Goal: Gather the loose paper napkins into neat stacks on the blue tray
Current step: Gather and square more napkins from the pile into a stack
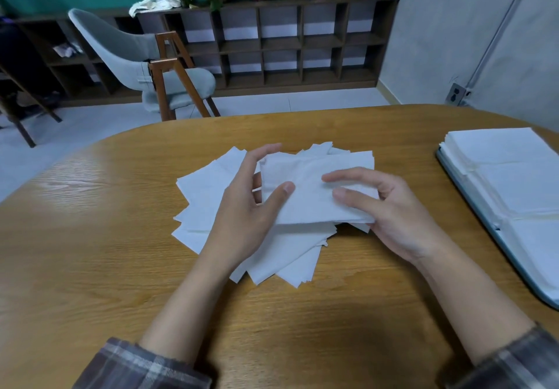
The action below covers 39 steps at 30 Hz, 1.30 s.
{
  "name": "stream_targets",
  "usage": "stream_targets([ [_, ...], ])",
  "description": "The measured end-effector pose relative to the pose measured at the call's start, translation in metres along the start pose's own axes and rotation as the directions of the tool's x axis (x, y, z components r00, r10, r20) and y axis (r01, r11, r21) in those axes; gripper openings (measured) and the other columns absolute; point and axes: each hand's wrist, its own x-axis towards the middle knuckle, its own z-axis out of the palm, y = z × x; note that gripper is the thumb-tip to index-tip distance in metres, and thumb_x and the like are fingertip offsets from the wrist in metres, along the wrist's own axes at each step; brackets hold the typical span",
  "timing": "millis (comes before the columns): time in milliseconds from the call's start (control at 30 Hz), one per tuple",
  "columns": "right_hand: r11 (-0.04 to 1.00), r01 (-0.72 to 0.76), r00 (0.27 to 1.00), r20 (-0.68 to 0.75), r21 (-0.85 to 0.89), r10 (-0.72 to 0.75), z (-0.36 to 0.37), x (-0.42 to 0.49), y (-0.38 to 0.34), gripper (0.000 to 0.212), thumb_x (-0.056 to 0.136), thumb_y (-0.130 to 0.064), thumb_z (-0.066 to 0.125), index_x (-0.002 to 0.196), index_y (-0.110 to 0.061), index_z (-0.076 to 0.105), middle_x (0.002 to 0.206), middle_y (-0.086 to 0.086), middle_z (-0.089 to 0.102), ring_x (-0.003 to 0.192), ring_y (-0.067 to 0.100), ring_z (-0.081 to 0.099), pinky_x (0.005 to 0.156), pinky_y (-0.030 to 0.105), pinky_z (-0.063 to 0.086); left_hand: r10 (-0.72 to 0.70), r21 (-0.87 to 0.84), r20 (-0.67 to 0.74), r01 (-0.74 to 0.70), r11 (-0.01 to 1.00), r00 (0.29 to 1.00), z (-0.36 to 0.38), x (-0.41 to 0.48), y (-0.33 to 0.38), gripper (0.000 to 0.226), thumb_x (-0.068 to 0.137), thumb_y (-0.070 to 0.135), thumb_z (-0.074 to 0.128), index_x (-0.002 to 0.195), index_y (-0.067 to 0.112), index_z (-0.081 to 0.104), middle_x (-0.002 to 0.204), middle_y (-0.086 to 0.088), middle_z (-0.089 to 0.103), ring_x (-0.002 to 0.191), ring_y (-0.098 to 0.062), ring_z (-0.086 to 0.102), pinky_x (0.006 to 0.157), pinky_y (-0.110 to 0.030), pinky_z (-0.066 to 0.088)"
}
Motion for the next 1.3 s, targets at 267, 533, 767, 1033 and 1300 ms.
stream_targets([
  [267, 0.967, 0.054, 0.916, -0.373, -0.25, -0.147, -0.011, 0.003, 0.004, 0.032, 0.093, -0.004, 0.074, 0.113, -0.029, 0.081, 0.117, -0.025, 0.075, 0.119, -0.01, 0.062, 0.095, 0.005, 0.045, 0.063, 0.445, 0.219, -0.157, 0.882, 0.974, 0.006, -0.005, -0.01, 0.062, 0.074, 0.049, 0.089, 0.119, 0.042, 0.046, 0.107, 0.018, 0.051, 0.084, -0.001, 0.054, 0.07, -0.025, 0.044],
  [533, 0.946, 0.057, 0.915, -0.362, -0.319, -0.178, -0.006, 0.003, 0.003, 0.036, 0.094, 0.001, 0.068, 0.113, -0.027, 0.08, 0.114, -0.03, 0.074, 0.117, -0.017, 0.059, 0.091, -0.002, 0.039, 0.106, 0.609, 0.385, -0.339, 0.717, 0.917, 0.008, -0.008, -0.015, 0.018, 0.082, 0.051, 0.071, 0.089, 0.035, 0.064, 0.091, 0.018, 0.057, 0.081, -0.004, 0.051, 0.063, -0.027, 0.043],
  [767, 0.931, 0.106, 0.927, -0.305, -0.349, -0.22, -0.005, 0.003, 0.005, 0.042, 0.096, 0.006, 0.062, 0.118, -0.026, 0.078, 0.12, -0.028, 0.073, 0.124, -0.011, 0.058, 0.106, 0.01, 0.042, 0.128, 0.433, 0.337, -0.274, 0.859, 0.933, 0.003, -0.006, -0.013, 0.004, 0.086, 0.033, 0.075, 0.083, 0.03, 0.074, 0.084, 0.018, 0.07, 0.083, -0.008, 0.066, 0.071, -0.025, 0.051],
  [1033, 0.917, 0.125, 0.936, -0.262, -0.378, -0.236, -0.004, 0.002, 0.006, 0.041, 0.099, 0.005, 0.061, 0.119, -0.026, 0.078, 0.121, -0.028, 0.072, 0.122, -0.012, 0.058, 0.095, 0.002, 0.04, 0.029, 0.238, 0.324, -0.111, 0.965, 0.946, 0.0, -0.005, -0.007, 0.006, 0.092, 0.019, 0.081, 0.089, 0.023, 0.084, 0.087, 0.019, 0.077, 0.079, 0.001, 0.065, 0.071, -0.009, 0.041],
  [1300, 0.918, 0.169, 0.965, -0.129, -0.358, -0.228, -0.007, 0.003, 0.009, 0.032, 0.097, -0.011, 0.062, 0.121, -0.027, 0.077, 0.129, -0.015, 0.072, 0.13, 0.009, 0.058, 0.108, 0.029, 0.045, -0.027, 0.153, 0.365, -0.032, 0.988, 0.931, -0.004, -0.004, -0.001, 0.011, 0.097, 0.019, 0.075, 0.097, 0.025, 0.084, 0.093, 0.018, 0.079, 0.092, -0.008, 0.071, 0.08, -0.021, 0.052],
])
